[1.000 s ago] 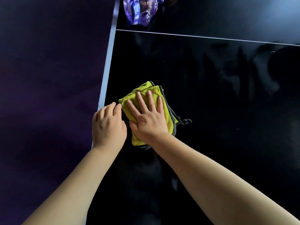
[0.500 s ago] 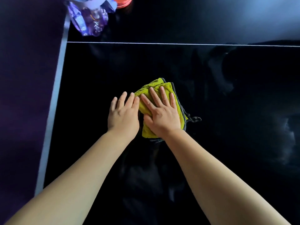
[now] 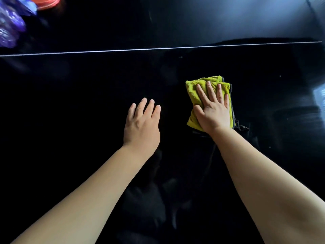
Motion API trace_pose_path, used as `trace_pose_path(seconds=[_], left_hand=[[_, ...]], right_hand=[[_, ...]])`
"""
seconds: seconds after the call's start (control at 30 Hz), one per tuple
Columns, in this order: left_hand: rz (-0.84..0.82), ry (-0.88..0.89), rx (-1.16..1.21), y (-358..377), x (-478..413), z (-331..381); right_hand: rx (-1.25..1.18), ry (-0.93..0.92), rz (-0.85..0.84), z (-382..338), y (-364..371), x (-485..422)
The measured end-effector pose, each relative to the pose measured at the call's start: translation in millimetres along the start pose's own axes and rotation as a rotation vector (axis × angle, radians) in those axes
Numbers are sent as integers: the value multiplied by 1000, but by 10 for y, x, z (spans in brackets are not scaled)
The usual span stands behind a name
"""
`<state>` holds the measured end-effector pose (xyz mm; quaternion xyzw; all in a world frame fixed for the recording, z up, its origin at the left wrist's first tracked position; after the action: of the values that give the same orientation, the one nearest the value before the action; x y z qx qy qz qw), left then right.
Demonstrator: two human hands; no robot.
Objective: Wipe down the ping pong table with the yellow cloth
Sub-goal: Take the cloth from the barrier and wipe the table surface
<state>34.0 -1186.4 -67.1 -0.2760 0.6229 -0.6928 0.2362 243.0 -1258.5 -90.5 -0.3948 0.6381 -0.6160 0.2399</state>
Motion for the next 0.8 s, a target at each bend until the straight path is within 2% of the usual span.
trace_pose_path(seconds=[0.17,0.4,0.6,0.8], left_hand=[[30,-52,44,69,55,-183],[22,-109,27,37,325,-640],[39,-184,40,-33,652,-1246],[41,-299,36,-54,1128,-2103]], right_hand=[[6,98,-4,267,-85,-125],[-60,229,-55,-150,-28,-113],[-31,76,-67,-1167,133,-14],[44,-144,-64,-2490,380,150]])
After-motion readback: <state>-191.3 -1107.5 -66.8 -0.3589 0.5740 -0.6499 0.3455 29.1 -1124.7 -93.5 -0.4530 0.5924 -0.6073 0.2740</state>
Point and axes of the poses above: each hand's wrist, its own x-axis away from the middle knuckle, its own y-axis out of the palm, z = x × y, the point moved 5 cm from there along -x, towards the middle knuckle, and after that the axes turned 2 degrees about -x, right-handed, at the moved point
